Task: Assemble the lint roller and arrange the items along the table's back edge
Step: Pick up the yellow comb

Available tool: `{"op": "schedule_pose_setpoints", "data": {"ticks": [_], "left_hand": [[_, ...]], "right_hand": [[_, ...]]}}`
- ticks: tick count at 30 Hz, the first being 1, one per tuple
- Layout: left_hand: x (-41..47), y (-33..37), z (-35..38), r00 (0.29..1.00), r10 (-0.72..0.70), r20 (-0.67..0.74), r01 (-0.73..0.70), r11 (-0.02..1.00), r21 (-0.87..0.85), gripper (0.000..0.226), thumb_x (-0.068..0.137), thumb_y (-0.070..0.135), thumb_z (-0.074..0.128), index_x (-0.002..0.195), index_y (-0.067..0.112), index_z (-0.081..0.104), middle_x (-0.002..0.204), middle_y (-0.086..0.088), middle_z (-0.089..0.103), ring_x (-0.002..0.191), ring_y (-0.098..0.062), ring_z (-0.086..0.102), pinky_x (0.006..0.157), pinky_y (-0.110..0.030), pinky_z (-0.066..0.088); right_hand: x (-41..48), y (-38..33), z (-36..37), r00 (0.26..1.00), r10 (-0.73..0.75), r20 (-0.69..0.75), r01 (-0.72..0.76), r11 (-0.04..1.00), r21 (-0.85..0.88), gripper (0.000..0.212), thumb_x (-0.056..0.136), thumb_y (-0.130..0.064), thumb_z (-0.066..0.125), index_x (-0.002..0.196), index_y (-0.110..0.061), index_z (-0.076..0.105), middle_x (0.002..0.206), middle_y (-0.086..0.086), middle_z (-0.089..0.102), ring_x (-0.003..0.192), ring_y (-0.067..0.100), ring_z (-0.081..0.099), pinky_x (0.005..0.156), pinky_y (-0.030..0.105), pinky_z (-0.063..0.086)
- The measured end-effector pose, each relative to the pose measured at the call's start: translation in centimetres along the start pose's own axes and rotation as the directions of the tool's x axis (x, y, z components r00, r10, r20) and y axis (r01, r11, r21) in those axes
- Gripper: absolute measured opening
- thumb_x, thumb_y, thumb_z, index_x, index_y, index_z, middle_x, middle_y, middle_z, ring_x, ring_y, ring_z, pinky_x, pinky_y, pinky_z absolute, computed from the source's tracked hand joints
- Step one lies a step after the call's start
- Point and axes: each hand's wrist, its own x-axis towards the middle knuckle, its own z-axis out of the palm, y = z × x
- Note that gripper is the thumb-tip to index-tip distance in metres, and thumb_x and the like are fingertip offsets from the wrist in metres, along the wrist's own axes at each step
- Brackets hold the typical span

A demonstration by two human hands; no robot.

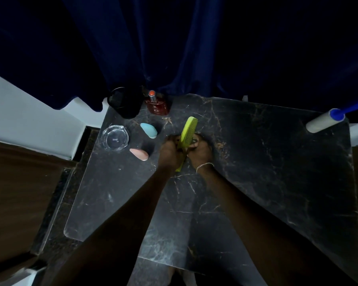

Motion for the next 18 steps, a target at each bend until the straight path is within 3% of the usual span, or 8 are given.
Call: {"op": "schedule_pose_setpoints", "data": {"ticks": [5,8,12,18], "left_hand": [[0.4,-0.1,0.1,1.0,0.0,0.018,-0.001,1.0,0.019,0.039,0.093,0.014,0.069,0.13,0.006,0.063,0.127,-0.016,0.066,0.115,-0.03,0.064,0.086,-0.025,0.042],[0.5,0.1,0.1,0.998,-0.001,0.061,-0.005,0.995,0.102,0.038,0.095,0.013,0.066,0.13,0.0,0.061,0.128,-0.021,0.065,0.115,-0.034,0.063,0.091,-0.036,0.048],[-0.1,0.0,-0.3,0.995,0.011,0.095,-0.025,0.988,0.149,0.038,0.093,0.013,0.067,0.127,-0.002,0.06,0.134,-0.023,0.058,0.119,-0.035,0.06,0.094,-0.036,0.047],[-2.9,-0.1,-1.7,0.981,0.18,0.071,-0.189,0.968,0.162,0.037,0.094,0.015,0.065,0.128,0.003,0.063,0.136,-0.019,0.055,0.119,-0.034,0.057,0.102,-0.037,0.043]], "right_hand": [[0.3,-0.3,0.2,1.0,-0.004,0.025,0.005,1.0,-0.021,0.044,0.086,-0.005,0.058,0.129,-0.013,0.065,0.114,0.007,0.074,0.116,0.027,0.065,0.102,0.034,0.051],[0.0,-0.6,0.1,0.999,-0.016,0.028,0.017,0.999,-0.044,0.042,0.085,-0.003,0.055,0.124,-0.013,0.067,0.108,0.009,0.076,0.111,0.029,0.067,0.098,0.032,0.052],[-0.7,-0.6,-0.1,0.999,-0.024,0.031,0.025,0.999,-0.034,0.04,0.084,-0.004,0.057,0.121,-0.014,0.067,0.105,0.006,0.076,0.108,0.026,0.068,0.096,0.028,0.052],[-3.2,0.1,-1.5,1.0,-0.009,0.019,0.008,0.999,0.045,0.052,0.085,-0.003,0.065,0.135,-0.015,0.059,0.119,0.009,0.07,0.119,0.027,0.062,0.108,0.041,0.048]]}}
